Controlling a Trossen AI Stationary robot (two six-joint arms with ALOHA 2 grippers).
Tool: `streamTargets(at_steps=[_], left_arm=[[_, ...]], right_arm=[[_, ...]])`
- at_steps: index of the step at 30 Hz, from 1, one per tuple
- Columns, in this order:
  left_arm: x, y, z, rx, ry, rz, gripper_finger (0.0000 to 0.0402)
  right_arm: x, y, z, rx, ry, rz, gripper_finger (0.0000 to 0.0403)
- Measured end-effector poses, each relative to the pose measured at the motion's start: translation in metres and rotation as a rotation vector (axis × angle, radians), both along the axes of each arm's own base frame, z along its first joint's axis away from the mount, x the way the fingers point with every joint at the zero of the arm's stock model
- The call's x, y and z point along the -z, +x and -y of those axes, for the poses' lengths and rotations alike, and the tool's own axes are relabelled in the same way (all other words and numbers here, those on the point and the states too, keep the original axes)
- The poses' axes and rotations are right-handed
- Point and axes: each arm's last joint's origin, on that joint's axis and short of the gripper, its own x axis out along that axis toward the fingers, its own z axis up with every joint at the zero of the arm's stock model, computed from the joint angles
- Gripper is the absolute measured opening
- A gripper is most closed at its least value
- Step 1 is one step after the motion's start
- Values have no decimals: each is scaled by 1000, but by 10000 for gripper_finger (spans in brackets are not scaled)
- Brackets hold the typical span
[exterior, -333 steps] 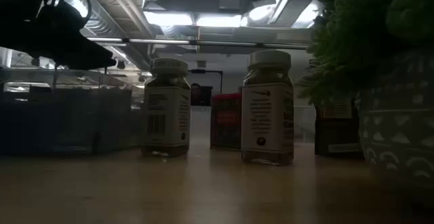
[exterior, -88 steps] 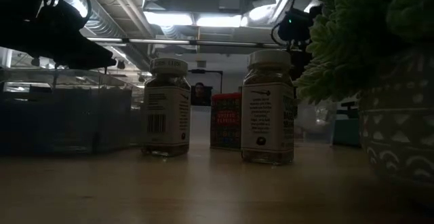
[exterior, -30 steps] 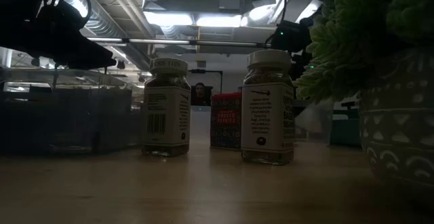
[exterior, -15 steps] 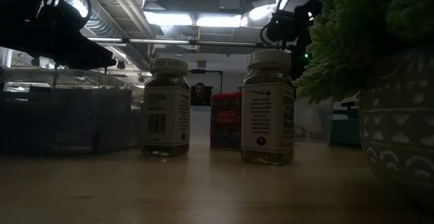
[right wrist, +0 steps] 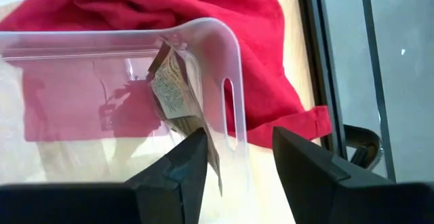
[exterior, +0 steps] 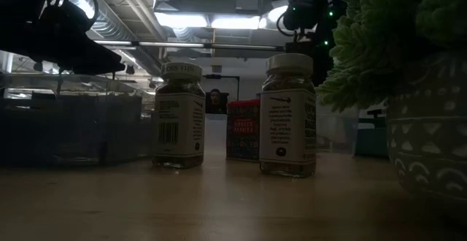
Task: Sort spices by type
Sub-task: Put the right orange seasoning pack into the right transparent bin, then put the top red seasoning can into the left transparent bin
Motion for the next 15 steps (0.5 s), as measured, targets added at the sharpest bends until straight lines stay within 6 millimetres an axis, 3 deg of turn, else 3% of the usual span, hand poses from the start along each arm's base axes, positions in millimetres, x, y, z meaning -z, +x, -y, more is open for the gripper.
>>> streamTargets(at_steps=[15], left_arm=[[-16, 1, -1, 5, 163, 140, 155]], right_arm=[[-52, 4, 2, 0, -24, 47, 166]])
